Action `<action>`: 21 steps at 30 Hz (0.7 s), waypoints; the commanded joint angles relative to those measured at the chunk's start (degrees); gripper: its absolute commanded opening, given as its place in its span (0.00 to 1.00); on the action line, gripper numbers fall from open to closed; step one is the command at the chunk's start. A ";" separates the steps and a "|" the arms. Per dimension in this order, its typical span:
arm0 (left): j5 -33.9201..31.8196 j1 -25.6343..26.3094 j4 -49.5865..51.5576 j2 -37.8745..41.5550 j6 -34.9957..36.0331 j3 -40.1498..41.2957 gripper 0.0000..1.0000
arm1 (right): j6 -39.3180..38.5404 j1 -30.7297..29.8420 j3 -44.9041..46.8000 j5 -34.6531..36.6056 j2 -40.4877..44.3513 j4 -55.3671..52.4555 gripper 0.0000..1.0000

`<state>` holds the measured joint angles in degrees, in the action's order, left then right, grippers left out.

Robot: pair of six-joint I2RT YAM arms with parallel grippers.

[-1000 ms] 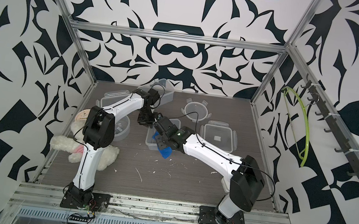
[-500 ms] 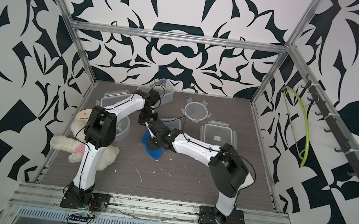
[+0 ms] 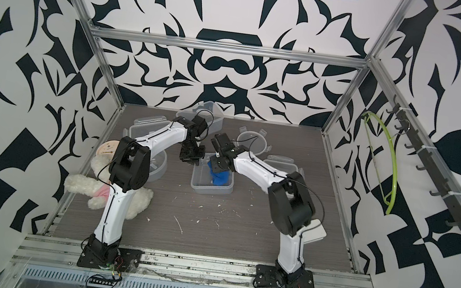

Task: Wipe the insides of the lunch boxes
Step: Wipe the dirt inside the lunch box.

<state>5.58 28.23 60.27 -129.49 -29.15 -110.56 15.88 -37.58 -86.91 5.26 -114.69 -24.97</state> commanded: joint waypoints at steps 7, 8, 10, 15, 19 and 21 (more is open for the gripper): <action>4.25 0.89 -0.24 2.83 -0.20 2.01 0.00 | 3.38 -0.74 -6.56 -3.84 -6.94 20.30 0.00; 4.34 0.90 -0.33 2.80 -0.21 2.14 0.00 | 3.24 -0.74 -7.02 -1.77 -6.97 20.06 0.00; 4.42 0.91 -0.43 2.78 -0.21 2.52 0.00 | 2.76 -0.35 -6.27 3.27 -5.70 19.20 0.00; 4.04 0.91 0.03 2.25 0.30 3.42 0.00 | 1.02 2.05 1.61 13.44 3.06 19.89 0.00; 3.91 0.94 0.32 1.61 0.41 3.65 0.00 | -4.11 2.47 -2.76 22.51 4.30 6.27 0.00; 3.65 0.93 0.41 1.37 0.47 3.50 0.00 | -5.71 2.43 -7.94 24.58 1.94 -4.27 0.00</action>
<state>7.20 28.21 55.11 -128.79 -30.68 -108.36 13.91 -36.45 -87.85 18.74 -113.30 -22.26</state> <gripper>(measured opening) 0.110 0.079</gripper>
